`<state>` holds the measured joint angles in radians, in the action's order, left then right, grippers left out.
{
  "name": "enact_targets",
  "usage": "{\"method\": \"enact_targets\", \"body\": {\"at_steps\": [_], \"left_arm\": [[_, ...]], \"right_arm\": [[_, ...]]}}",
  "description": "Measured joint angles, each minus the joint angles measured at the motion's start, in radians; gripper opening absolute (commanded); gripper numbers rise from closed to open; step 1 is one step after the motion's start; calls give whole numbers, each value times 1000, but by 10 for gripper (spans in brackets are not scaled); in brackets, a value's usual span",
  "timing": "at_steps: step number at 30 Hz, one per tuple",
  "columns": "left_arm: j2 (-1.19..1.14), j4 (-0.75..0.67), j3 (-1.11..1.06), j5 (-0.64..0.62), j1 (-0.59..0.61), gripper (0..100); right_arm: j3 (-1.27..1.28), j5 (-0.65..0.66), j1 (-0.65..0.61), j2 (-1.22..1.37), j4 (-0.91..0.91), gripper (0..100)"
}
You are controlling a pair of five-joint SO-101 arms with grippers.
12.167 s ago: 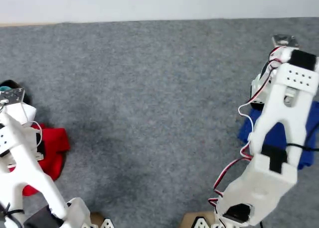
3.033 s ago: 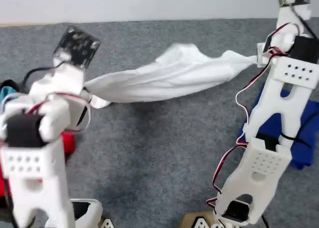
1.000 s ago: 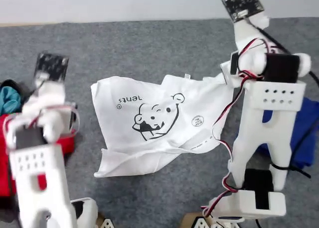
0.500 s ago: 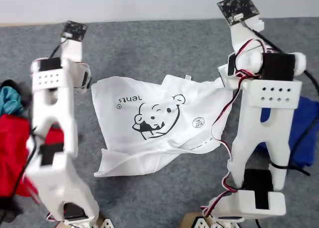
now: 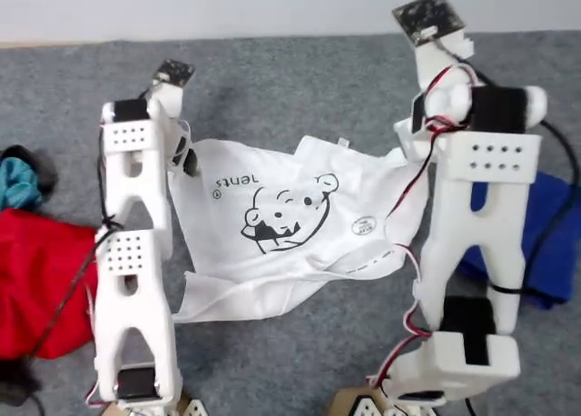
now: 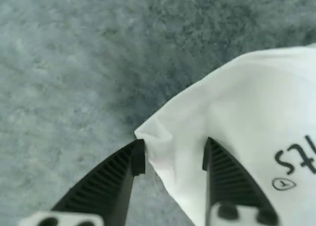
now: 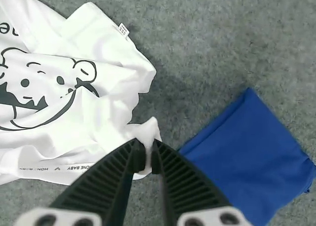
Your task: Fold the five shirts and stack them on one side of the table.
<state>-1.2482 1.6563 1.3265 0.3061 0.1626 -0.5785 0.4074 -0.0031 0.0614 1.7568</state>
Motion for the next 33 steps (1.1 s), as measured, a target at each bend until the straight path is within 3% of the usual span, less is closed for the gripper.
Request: {"method": "enact_targets", "body": {"at_steps": [8, 12, 19, 24, 33], "left_arm": [[-54, 58, 92, 28, -18, 6], [-54, 69, 92, 68, -18, 4], [-2, 74, 91, 28, 66, 4], [196, 75, -129, 21, 160, 4], [637, 75, -804, 143, 252, 4]], "right_arm": [[0, 0, 0, 12, 0, 9], [0, 0, 0, 12, 0, 9], [0, 0, 2, 17, -23, 9], [0, 3, 58, 98, -187, 9], [0, 110, 63, 394, -574, 9]]}}
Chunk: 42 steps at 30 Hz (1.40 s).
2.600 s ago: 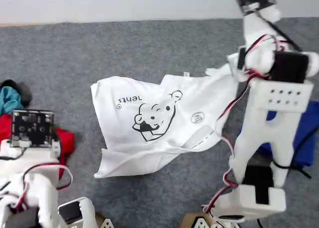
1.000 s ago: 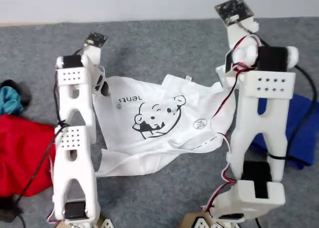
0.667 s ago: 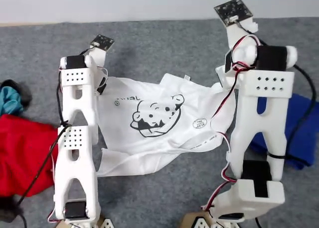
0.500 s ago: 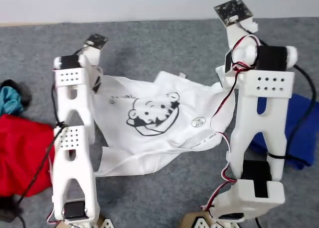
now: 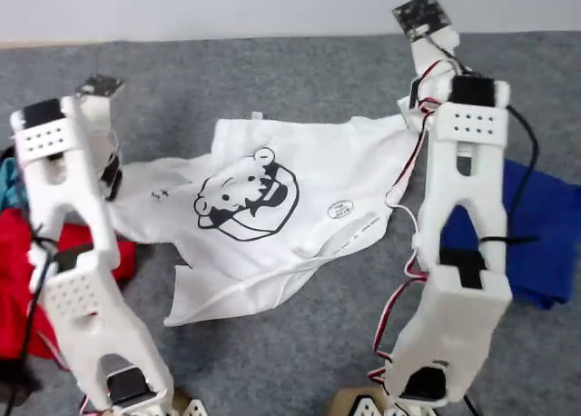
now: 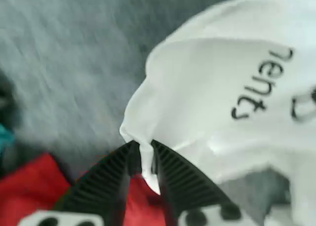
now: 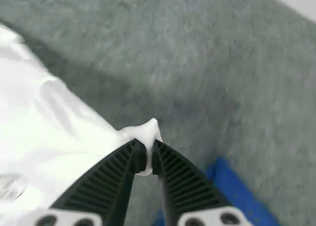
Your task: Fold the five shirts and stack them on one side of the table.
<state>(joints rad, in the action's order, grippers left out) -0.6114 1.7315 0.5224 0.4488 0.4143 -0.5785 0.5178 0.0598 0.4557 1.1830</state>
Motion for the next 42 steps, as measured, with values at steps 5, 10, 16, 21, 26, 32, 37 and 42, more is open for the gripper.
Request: {"method": "enact_targets", "body": {"at_steps": [5, 10, 16, 21, 26, 32, 37, 42], "left_arm": [[146, -9, -206, 32, 80, 4], [187, -38, -256, 49, 180, 4], [187, -49, -272, 49, 203, 4], [187, -77, -272, 49, 203, 4], [187, -104, -276, 49, 203, 4], [187, -152, -276, 37, 206, 4], [187, -173, -276, -29, 233, 4], [153, -178, -276, -37, 249, 4]], "right_arm": [[2, 25, -29, 75, -224, 9], [2, 14, -66, 86, -293, 35], [-21, -49, -81, 86, -120, 207], [-163, -117, -80, 86, 158, 229], [-350, -123, -130, 84, 454, 227], [-417, -75, -230, 80, 571, 226], [-273, -25, -336, -35, 571, 226], [18, 9, -494, -206, 571, 226]]}}
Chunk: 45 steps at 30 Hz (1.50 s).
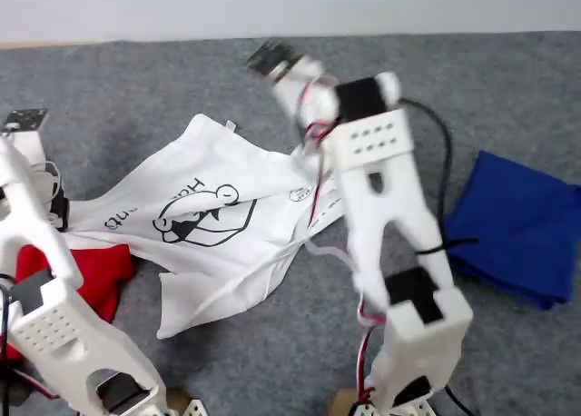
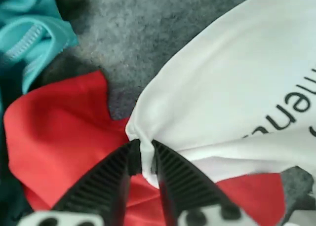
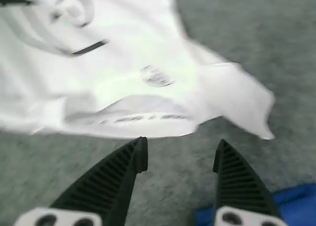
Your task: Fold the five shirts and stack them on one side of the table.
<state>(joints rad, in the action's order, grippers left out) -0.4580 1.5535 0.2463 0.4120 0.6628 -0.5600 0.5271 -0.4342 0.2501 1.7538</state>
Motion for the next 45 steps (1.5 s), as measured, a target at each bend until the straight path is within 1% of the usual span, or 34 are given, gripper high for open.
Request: {"method": "enact_targets", "body": {"at_steps": [4, 7, 11, 17, 20, 28, 33, 35, 39, 45], "left_arm": [[-28, -2, 0, 0, 0, 4], [-44, -14, 0, 0, 0, 4], [-44, -20, 0, 0, 3, 4], [-44, -20, 0, 0, 3, 4], [-44, -20, 0, 0, 3, 4], [-44, -20, 0, 0, 3, 4], [-44, -20, 0, -2, 3, 4], [-44, -20, 0, -2, 3, 4], [-44, -20, 0, -2, 3, 4], [-44, -20, 0, -2, 3, 4]], "right_arm": [[216, 9, -158, -97, 0, 228], [325, 9, -284, -130, 0, 229], [359, 11, -425, -137, -2, 230], [374, 52, -578, -135, -32, 230], [374, 66, -632, -84, -49, 230], [374, 64, -643, 104, -189, 229], [374, 64, -635, 193, -209, 225], [374, 64, -620, 218, -209, 206], [374, 64, -569, 252, -209, 126], [374, 64, -494, 261, -209, 125]]}}
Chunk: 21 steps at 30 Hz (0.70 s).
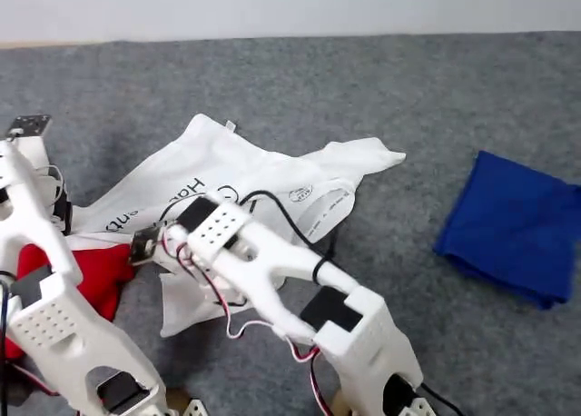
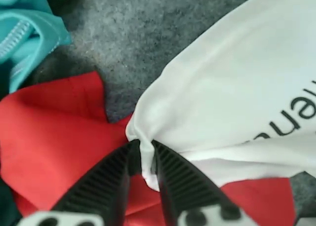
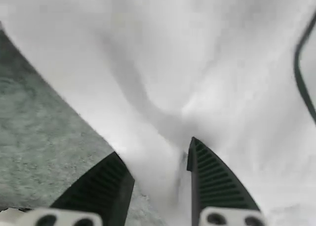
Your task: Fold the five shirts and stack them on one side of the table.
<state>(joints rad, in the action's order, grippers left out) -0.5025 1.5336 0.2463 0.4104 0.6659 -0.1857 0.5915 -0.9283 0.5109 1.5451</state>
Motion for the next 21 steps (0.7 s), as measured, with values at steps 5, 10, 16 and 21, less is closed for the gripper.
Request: {"method": "enact_targets", "body": {"at_steps": [5, 10, 16, 21], "left_arm": [[0, 0, 0, 0, 0, 4], [0, 0, 0, 0, 0, 4], [0, 0, 0, 0, 0, 4], [8, 8, 0, 0, 0, 4]], "right_arm": [[0, 0, 18, -5, 0, 102], [0, 0, 18, -25, 0, 20], [0, 0, 20, -26, 0, 10], [0, 0, 60, -46, 51, 10]]}}
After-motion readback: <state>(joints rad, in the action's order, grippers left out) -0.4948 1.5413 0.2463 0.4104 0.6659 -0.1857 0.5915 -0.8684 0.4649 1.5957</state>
